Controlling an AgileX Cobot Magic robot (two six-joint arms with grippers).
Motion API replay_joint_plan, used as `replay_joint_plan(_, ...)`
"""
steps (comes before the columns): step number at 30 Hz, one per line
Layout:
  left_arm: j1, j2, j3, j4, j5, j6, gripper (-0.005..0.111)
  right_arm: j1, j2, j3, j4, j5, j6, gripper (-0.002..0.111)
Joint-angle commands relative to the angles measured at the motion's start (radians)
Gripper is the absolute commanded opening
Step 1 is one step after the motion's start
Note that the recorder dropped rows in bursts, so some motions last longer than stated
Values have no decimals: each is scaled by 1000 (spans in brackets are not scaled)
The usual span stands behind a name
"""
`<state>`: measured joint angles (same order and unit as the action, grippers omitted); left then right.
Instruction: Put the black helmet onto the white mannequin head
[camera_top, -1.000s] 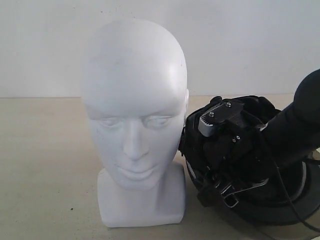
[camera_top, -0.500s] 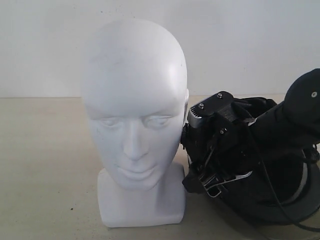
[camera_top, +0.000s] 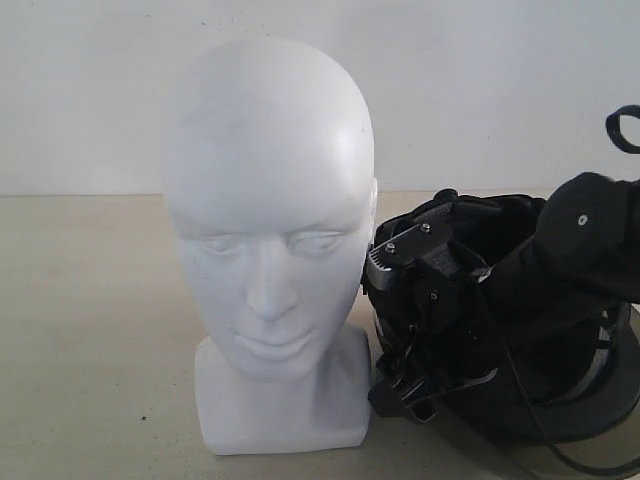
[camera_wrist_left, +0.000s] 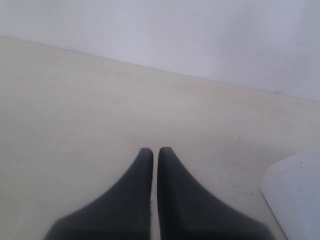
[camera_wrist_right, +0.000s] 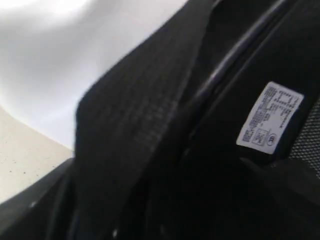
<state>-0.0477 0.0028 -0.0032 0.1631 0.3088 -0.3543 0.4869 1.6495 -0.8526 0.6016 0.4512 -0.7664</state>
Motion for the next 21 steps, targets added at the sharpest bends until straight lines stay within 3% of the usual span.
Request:
replay_joint_plan(1, 2, -3, 3, -7, -2, 3, 4, 0, 16, 3, -13, -5, 9, 76)
replay_joint_plan(3, 2, -3, 3, -7, -2, 3, 4, 0, 18, 3, -16, -5, 9, 67)
replay_joint_plan(8, 2, -3, 3, -7, -2, 3, 4, 0, 18, 3, -16, 7, 9, 32)
replay_joint_plan(11, 2, -3, 3, -7, -2, 3, 4, 0, 18, 3, -12, 44, 15, 4)
replay_joint_plan(21, 2, -3, 3, -7, -2, 3, 4, 0, -61, 3, 21, 143, 177, 0)
